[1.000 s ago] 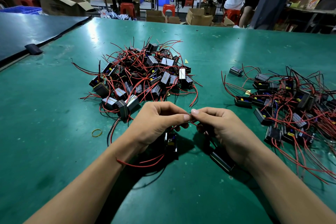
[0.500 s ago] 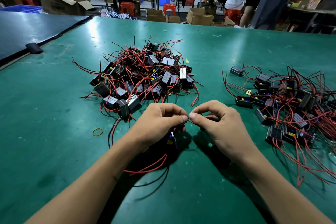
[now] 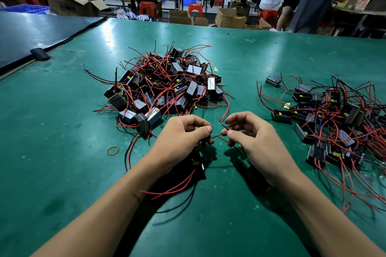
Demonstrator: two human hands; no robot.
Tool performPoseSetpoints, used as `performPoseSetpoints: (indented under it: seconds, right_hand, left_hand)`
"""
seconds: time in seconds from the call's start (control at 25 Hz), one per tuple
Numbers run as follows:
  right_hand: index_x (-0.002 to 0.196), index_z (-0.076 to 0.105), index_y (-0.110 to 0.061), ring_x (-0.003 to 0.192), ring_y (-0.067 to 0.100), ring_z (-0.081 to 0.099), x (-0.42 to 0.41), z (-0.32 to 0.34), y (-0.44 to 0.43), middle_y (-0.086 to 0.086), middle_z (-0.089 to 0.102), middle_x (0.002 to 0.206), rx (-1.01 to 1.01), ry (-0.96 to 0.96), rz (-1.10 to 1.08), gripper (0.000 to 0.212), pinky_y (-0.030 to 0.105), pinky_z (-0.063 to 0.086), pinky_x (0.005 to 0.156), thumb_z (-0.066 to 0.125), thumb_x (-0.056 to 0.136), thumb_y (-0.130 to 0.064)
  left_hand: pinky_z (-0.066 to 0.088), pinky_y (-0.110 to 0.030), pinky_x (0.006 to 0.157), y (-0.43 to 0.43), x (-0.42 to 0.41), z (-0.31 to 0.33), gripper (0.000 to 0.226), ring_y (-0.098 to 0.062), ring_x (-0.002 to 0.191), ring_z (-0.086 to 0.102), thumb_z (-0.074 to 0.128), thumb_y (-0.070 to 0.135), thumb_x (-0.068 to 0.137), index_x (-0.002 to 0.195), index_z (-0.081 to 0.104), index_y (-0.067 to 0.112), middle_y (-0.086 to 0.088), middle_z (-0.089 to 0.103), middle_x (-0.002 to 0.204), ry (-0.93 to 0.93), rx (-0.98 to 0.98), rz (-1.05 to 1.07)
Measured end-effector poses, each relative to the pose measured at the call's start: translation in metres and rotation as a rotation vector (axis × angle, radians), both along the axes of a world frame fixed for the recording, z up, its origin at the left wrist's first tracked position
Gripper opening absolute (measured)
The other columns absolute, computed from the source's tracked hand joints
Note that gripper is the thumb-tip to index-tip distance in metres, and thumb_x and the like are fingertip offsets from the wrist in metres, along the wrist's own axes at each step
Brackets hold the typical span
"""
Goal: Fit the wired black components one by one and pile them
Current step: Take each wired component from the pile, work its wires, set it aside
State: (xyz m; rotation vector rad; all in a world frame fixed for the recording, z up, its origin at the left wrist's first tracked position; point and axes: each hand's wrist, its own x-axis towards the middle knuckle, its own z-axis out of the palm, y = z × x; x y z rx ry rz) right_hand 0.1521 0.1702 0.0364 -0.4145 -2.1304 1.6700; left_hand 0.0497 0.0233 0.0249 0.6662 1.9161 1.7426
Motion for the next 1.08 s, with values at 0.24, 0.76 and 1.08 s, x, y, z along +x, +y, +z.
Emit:
performPoseSetpoints:
  seconds: [0.24,0.76,1.08]
  right_hand:
    - [0.088,0.062,-0.013,0.080,0.014,0.070,-0.0004,-0.0023,0.0015,0.001,0.072,0.080,-0.201,0.060,0.066,0.021,0.019,0.054,0.072,0.073,0.084,0.004]
    - [0.089,0.062,-0.010,0.063,0.014,0.064,-0.0001,0.0010,0.0005,0.008,0.071,0.074,-0.313,-0.016,0.064,0.021,0.015,0.049,0.060,0.076,0.080,0.002]
    - [0.088,0.062,-0.009,0.062,0.014,0.062,-0.0015,0.0006,-0.0014,0.008,0.070,0.072,-0.298,-0.013,0.038,0.020,0.014,0.048,0.059,0.077,0.080,0.001]
  left_hand:
    - [0.054,-0.028,0.072,0.0031,0.0038,0.0002,0.007,-0.018,0.073,0.068,0.067,0.011,0.091,0.092,0.071,0.006,-0.010,0.076,0.077,0.003,0.045,-0.015]
    - [0.048,-0.017,0.057,0.0021,0.0049,0.0051,0.004,-0.009,0.059,0.058,0.070,0.008,0.086,0.085,0.074,0.006,-0.002,0.070,0.070,-0.080,0.137,0.004]
    - [0.048,-0.014,0.058,0.0008,0.0063,0.0087,0.003,-0.006,0.061,0.060,0.072,0.009,0.084,0.084,0.075,0.007,-0.002,0.070,0.069,-0.068,0.133,0.004]
